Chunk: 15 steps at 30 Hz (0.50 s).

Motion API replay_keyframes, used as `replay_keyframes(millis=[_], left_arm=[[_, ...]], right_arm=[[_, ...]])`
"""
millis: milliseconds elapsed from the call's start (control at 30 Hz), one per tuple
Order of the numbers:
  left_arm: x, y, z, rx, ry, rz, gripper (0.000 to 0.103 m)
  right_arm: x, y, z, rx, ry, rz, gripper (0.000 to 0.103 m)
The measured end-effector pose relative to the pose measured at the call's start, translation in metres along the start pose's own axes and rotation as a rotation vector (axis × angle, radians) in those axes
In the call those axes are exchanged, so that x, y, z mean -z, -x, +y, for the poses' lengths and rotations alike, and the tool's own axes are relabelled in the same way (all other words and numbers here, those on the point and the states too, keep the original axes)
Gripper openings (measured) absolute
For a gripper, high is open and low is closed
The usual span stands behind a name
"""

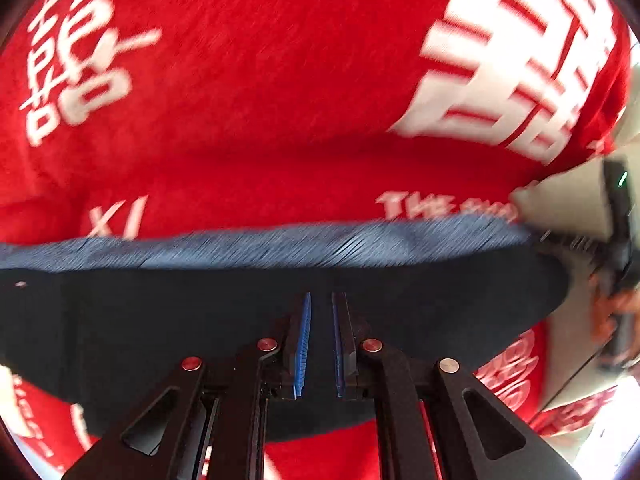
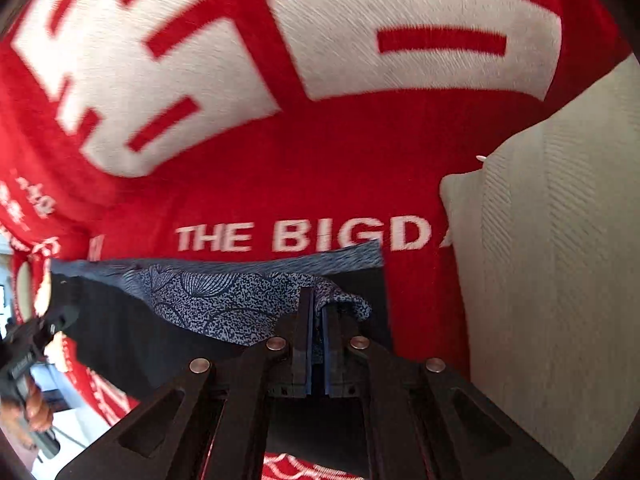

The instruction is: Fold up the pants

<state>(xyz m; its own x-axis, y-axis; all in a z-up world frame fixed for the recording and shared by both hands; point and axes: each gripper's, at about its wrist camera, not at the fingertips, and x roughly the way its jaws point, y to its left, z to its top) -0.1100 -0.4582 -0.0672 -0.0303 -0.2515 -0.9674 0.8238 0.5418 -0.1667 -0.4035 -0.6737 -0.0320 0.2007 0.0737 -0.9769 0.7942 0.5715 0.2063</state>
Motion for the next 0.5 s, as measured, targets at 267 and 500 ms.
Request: replay_keyframes(millis=[267,500], left_arm=[[0.023,-0.027,0.007,-0.061,0.047,0.066,0.011],[0.015,-0.053,-0.02,-0.132,-0.002,0.046,0.011]], right_arm=[[-0.002,0.055,-0.004,-0.04,-0.123,-0.182,0.077],[0.022,0.019,0.015,0.034,-0.055,-0.088,0.019]])
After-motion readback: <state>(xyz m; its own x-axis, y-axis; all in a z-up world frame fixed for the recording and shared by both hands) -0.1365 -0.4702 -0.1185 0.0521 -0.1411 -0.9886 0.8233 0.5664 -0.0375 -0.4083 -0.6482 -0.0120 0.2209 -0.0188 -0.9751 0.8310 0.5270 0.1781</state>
